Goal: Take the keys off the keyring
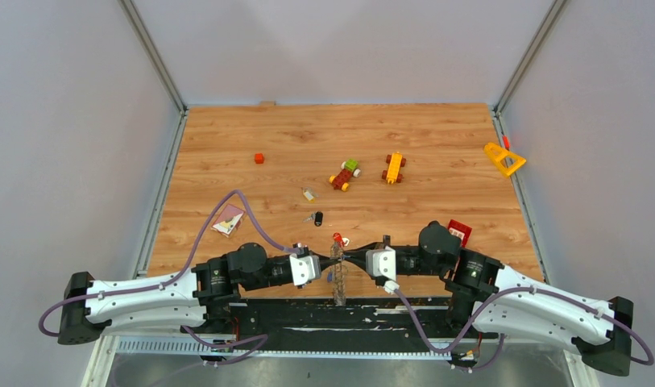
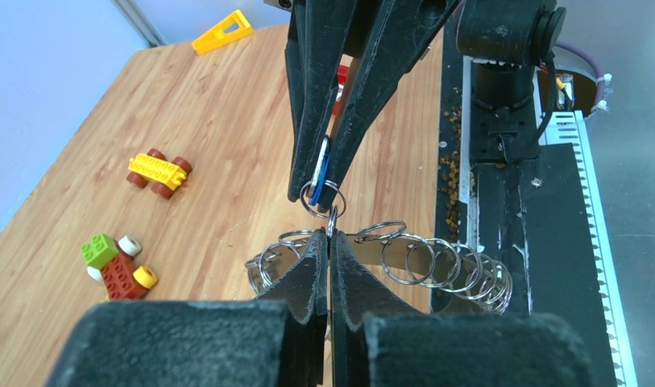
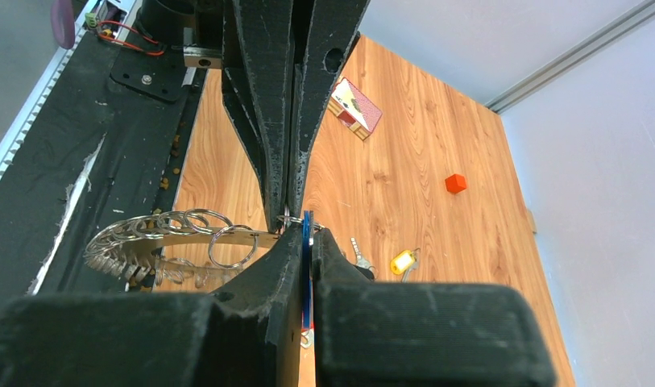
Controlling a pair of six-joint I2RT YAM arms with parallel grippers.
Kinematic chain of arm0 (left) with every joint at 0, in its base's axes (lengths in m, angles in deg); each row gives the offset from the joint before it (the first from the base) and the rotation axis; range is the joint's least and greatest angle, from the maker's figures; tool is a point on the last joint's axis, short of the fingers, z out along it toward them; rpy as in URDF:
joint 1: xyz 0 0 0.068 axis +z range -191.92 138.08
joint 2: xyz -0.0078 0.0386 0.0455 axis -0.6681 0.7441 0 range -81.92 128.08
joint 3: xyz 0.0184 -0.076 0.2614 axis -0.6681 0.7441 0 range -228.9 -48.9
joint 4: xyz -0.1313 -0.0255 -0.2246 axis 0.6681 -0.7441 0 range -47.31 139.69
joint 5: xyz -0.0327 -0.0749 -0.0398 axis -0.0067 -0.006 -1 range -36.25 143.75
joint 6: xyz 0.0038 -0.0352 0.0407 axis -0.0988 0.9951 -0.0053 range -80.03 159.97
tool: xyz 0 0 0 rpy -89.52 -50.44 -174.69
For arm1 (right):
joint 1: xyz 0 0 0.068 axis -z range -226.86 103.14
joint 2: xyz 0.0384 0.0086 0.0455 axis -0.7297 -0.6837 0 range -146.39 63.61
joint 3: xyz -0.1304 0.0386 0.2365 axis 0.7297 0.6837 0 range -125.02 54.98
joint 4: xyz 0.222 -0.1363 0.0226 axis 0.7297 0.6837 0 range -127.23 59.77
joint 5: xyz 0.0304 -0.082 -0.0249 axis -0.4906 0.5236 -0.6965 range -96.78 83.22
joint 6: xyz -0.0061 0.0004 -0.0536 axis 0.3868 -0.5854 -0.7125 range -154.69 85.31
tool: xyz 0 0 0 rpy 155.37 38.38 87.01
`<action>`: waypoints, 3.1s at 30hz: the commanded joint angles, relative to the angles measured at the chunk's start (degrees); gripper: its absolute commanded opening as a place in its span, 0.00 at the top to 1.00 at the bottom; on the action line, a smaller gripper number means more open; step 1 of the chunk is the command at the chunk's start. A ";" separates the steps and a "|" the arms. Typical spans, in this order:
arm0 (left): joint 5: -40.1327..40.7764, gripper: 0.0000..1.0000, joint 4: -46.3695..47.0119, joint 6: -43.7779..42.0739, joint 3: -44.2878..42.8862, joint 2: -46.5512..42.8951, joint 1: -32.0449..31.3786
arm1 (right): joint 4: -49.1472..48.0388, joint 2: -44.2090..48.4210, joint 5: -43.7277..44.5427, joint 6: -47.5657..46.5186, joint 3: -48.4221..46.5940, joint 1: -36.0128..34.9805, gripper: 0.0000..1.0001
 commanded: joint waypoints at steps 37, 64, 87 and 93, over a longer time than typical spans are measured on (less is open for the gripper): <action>0.19 1.00 -2.20 -0.22 -3.82 -1.65 -0.26 | 4.46 -4.74 6.11 -7.47 -3.13 -3.89 1.00; 0.67 1.00 -3.41 -0.28 -3.89 -1.56 -0.23 | 2.97 -1.67 6.13 -6.98 -2.26 -4.07 1.00; 0.68 1.00 -3.63 -0.15 -3.90 -1.22 -0.22 | 2.44 -1.04 6.29 -6.92 -2.16 -4.07 1.00; 0.58 1.00 -3.94 -0.15 -3.99 -1.01 -0.22 | 1.97 -0.82 5.78 -6.82 -2.18 -4.14 1.00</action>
